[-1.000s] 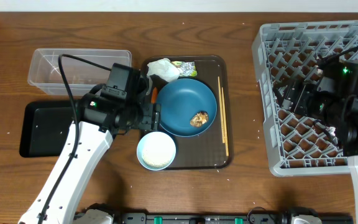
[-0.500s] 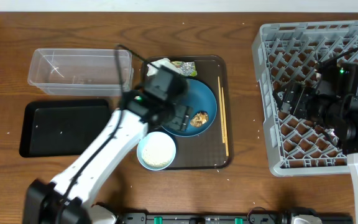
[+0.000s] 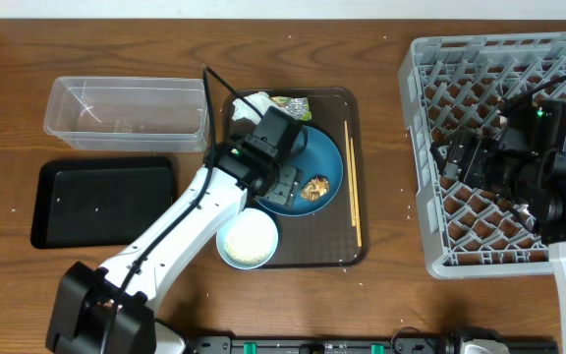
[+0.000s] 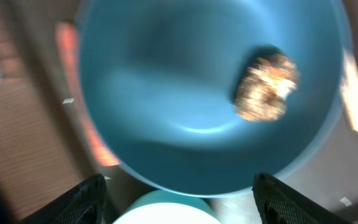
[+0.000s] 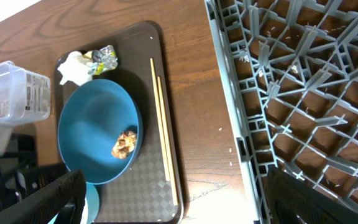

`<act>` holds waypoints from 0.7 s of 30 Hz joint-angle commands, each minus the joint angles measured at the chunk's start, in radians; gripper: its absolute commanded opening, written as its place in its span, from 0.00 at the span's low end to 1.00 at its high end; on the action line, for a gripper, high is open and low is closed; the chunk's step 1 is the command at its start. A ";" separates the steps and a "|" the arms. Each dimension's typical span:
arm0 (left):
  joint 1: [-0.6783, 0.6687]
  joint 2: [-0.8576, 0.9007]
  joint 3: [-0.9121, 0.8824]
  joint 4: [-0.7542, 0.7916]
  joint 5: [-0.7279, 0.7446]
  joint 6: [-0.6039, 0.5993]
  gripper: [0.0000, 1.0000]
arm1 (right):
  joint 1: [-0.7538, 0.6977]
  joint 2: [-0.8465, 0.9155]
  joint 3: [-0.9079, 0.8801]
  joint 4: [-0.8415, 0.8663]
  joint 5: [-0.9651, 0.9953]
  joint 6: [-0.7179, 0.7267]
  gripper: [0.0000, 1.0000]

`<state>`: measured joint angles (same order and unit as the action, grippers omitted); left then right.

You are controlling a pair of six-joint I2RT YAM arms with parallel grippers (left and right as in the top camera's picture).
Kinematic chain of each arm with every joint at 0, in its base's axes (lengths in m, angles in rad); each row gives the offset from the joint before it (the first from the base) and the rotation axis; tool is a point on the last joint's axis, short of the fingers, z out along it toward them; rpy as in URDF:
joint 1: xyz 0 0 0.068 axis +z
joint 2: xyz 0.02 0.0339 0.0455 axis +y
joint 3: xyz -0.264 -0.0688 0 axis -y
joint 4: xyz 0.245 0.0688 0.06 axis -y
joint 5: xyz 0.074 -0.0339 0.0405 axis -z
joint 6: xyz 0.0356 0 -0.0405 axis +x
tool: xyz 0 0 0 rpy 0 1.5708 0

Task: Sort waste into correct bins and load items into the dishwasher rack
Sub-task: 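Grasp the rim of the blue plate with left gripper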

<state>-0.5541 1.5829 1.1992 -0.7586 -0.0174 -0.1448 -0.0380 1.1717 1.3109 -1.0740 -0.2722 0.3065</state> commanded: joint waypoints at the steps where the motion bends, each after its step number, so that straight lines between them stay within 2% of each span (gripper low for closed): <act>1: 0.055 -0.001 -0.005 -0.002 -0.101 -0.097 0.77 | 0.013 0.005 0.002 -0.001 0.006 0.011 0.85; 4: 0.100 0.000 -0.005 0.002 -0.064 -0.104 0.72 | 0.013 0.005 0.002 0.001 0.006 0.011 0.86; 8: 0.128 0.013 -0.005 0.019 -0.028 -0.103 0.60 | 0.013 0.005 0.002 0.012 0.006 0.011 0.86; 14: 0.133 0.122 -0.005 0.067 -0.026 -0.104 0.57 | 0.013 0.005 0.002 0.016 0.006 0.011 0.86; 21: 0.132 0.214 -0.005 0.089 0.011 -0.104 0.47 | 0.013 0.005 0.002 0.011 0.006 0.011 0.86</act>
<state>-0.4255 1.7908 1.1988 -0.6712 -0.0246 -0.2420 -0.0380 1.1717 1.3109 -1.0588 -0.2722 0.3065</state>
